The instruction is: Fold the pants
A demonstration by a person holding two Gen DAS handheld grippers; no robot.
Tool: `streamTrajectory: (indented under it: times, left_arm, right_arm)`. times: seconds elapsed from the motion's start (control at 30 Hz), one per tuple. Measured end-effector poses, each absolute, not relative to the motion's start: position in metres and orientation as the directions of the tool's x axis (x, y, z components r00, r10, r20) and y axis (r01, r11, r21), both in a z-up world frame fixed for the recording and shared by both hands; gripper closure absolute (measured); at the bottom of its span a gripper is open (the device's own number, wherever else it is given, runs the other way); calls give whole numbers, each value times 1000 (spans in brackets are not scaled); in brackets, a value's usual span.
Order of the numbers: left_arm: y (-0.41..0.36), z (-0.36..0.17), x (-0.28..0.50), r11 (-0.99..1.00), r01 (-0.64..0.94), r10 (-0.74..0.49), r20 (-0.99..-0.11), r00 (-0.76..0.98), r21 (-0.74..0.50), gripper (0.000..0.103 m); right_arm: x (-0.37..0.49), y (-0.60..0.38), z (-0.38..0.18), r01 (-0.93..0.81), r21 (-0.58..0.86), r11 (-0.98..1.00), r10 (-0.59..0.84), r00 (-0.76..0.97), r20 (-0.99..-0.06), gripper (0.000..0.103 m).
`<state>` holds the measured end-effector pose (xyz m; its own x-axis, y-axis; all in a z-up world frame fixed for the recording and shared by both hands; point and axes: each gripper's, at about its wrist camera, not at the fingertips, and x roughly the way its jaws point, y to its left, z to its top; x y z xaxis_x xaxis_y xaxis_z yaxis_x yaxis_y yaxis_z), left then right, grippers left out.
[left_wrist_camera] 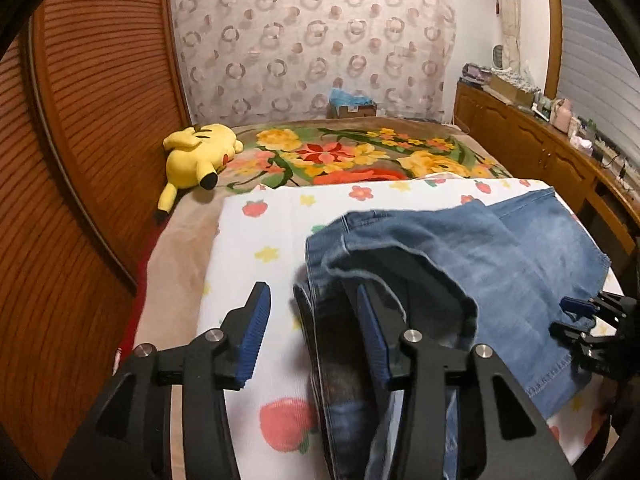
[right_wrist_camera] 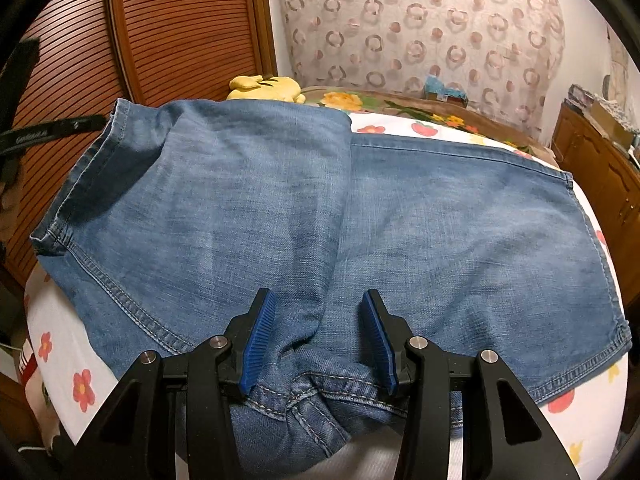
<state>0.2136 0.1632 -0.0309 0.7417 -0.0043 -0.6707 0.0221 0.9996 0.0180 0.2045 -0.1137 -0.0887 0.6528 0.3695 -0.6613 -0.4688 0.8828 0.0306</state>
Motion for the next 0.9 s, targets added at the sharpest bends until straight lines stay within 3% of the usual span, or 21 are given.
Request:
streamTrajectory:
  times: [0.33, 0.57, 0.63, 0.7, 0.9]
  left_arm:
    - [134, -30, 170, 992, 101, -123, -605, 787, -69, 57]
    - [105, -52, 171, 978, 206, -181, -654, 735, -39, 57]
    - [106, -61, 176, 978, 206, -170, -673, 720, -27, 69]
    - [111, -71, 182, 982, 187, -151, -702, 696, -26, 94]
    - [139, -79, 177, 996, 84, -76, -712, 698, -24, 94]
  right_arm:
    - [204, -114, -89, -468, 29, 883, 368, 652, -663, 56]
    - [204, -115, -88, -468, 29, 883, 367, 652, -663, 56]
    - [204, -115, -89, -467, 29, 884, 367, 652, -664, 56]
    - [204, -115, -89, -467, 30, 884, 367, 652, -664, 56]
    - [204, -115, -89, -466, 31, 884, 367, 652, -664, 56]
